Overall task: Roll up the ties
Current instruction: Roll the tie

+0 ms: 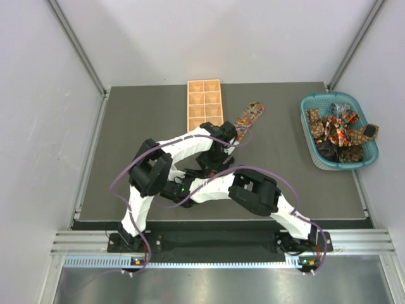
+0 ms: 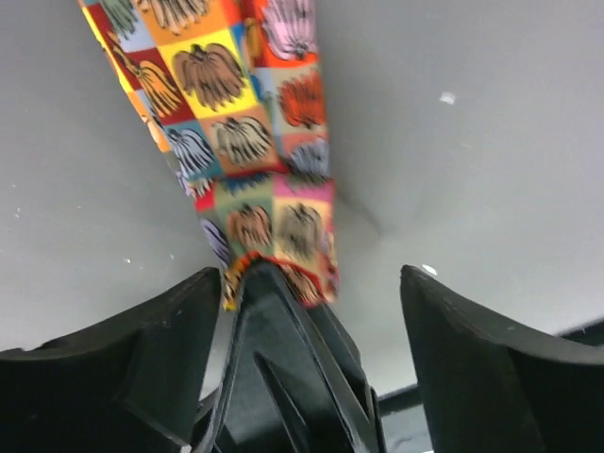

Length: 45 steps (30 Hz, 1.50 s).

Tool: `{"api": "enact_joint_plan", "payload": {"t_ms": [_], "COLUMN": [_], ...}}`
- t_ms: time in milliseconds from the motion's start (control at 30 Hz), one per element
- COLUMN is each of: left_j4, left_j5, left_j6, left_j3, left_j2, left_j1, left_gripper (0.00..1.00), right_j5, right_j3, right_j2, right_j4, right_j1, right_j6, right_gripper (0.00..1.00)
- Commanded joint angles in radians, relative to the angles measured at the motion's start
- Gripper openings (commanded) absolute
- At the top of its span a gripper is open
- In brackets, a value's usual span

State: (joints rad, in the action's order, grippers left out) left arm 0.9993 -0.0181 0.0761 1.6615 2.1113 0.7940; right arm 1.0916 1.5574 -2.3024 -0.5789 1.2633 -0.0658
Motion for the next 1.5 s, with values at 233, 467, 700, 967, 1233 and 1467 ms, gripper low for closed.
{"api": "enact_joint_plan", "payload": {"t_ms": [233, 467, 700, 967, 1233, 1467], "left_j4": [-0.256, -0.565, -0.725, -0.922, -1.065, -1.079], "left_j5": [-0.120, -0.184, -0.255, -0.465, -0.513, -0.442], "left_j6": [0.066, 0.235, 0.359, 0.548, 0.604, 0.539], "left_j3": [-0.149, -0.516, -0.724, -0.891, -0.986, -1.033], "left_j2": [-0.424, -0.735, -0.853, -0.829, -0.806, -0.830], "left_j1": [-0.130, -0.339, -0.532, -0.726, -0.763, -0.721], "left_gripper": [0.93, 0.98, 0.99, 0.99, 0.99, 0.99], "right_j5": [-0.159, -0.301, -0.539, -0.783, -1.088, -1.478], "right_j3": [-0.069, -0.097, -0.171, -0.220, -0.246, -0.201], "right_j2": [0.046, 0.161, 0.279, 0.388, 0.442, 0.387], "right_j4": [0.063, 0.097, 0.168, 0.215, 0.243, 0.202], "right_j1": [-0.045, -0.067, -0.122, -0.202, -0.312, -0.479], "right_j6": [0.011, 0.014, 0.006, 0.000, 0.020, 0.055], "right_gripper": [0.15, 0.15, 0.14, 0.13, 0.12, 0.12]}}
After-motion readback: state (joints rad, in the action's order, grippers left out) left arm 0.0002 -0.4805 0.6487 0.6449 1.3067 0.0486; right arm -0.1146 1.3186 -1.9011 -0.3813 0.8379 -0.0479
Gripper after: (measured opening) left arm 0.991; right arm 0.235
